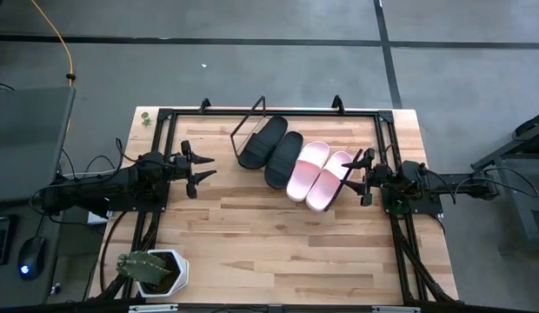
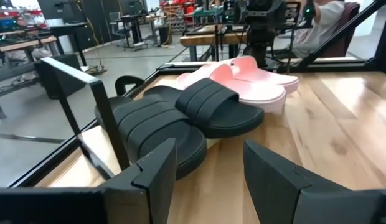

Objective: Pick and place slides into the shelf
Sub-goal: Return to Home Position

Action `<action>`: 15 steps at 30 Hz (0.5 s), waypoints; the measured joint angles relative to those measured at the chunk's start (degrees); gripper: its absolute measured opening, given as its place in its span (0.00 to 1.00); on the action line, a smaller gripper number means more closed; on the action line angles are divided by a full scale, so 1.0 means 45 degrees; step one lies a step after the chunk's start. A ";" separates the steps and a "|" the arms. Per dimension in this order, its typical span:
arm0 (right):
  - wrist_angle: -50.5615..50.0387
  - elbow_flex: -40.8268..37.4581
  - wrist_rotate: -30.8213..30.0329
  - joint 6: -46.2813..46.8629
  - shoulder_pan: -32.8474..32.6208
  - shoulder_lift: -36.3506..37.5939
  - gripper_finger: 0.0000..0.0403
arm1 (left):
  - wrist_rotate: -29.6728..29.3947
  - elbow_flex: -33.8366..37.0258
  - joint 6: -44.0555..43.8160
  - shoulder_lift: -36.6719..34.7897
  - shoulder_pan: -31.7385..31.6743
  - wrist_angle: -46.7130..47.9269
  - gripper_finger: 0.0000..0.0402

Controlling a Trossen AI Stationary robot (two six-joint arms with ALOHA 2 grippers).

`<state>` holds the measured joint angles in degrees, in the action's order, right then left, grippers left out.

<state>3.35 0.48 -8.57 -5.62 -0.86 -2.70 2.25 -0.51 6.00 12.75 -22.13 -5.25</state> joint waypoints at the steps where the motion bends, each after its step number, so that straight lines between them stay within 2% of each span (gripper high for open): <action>1: -0.0041 0.0003 0.0002 0.0003 0.0000 -0.0001 0.58 | -0.0063 0.0000 0.0000 0.0000 0.0004 0.0059 0.42; 10: -0.0061 0.0003 0.0036 0.0011 0.0005 -0.0010 0.58 | -0.1143 0.0000 0.0051 0.0000 -0.0001 0.0613 0.42; 15: -0.0071 -0.0002 0.0046 -0.0211 0.0005 -0.0010 0.58 | -0.1231 0.0000 0.0049 0.0000 -0.0001 0.0633 0.42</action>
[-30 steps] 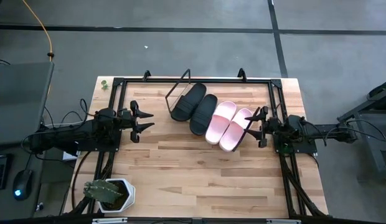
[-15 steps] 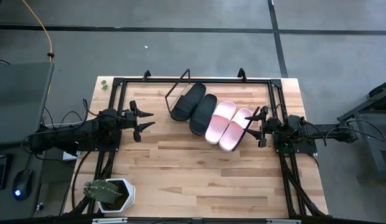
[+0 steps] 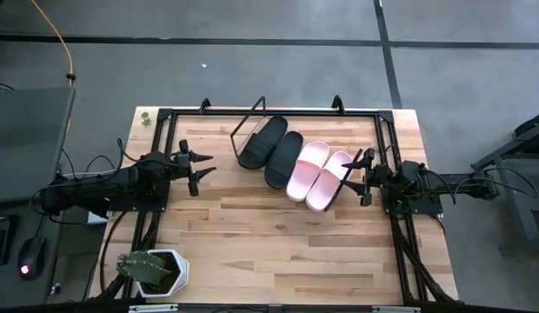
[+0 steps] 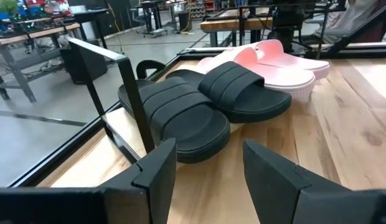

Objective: Pick and place slides into the shelf
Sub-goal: Return to Home Position

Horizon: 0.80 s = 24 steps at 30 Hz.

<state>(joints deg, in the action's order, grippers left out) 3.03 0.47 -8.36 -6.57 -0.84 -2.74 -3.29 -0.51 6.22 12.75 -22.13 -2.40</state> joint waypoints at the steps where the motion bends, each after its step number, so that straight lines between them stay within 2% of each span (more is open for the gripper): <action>1: 0.0004 0.0000 0.0005 -0.0014 0.0000 -0.0004 0.58 | 0.0000 0.0000 0.0000 0.0000 0.0000 0.0071 0.42; 10: 0.0332 -0.0015 0.0049 -0.0829 0.0000 -0.0039 0.58 | 0.0209 -0.0005 -0.0005 0.0044 0.0000 0.0259 0.42; 24: 0.0439 -0.0015 0.0044 -0.0843 0.0000 -0.0039 0.58 | 0.0005 -0.0005 -0.0010 0.0044 0.0001 0.0225 0.42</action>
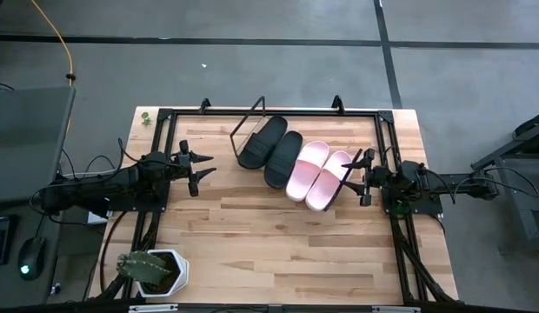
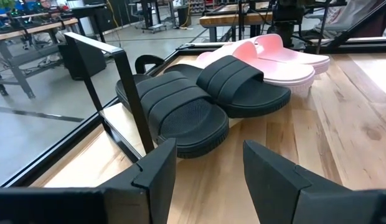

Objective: Pick and place slides into the shelf
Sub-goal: Return to Home Position

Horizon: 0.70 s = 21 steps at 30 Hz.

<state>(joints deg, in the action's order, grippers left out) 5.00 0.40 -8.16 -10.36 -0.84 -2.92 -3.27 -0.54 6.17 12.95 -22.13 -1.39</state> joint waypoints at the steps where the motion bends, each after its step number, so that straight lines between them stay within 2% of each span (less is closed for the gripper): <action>1: 0.0003 0.0000 0.0000 -0.0002 0.0000 0.0000 0.58 | 0.0000 0.0000 0.0000 0.0000 -0.0001 0.0000 0.42; 6: 0.0038 0.0000 -0.0013 0.0119 0.0000 0.0005 0.58 | 0.0001 0.0000 -0.0033 0.0000 0.0004 -0.0003 0.42; 11: 0.0081 0.0000 -0.0053 0.0391 0.0000 0.0005 0.58 | 0.0233 0.0000 -0.1391 0.0000 -0.0001 0.0029 0.42; 21: 0.0071 0.0000 -0.0049 0.0294 0.0000 0.0015 0.58 | 0.0238 0.0000 -0.1458 0.0000 0.0000 0.0034 0.42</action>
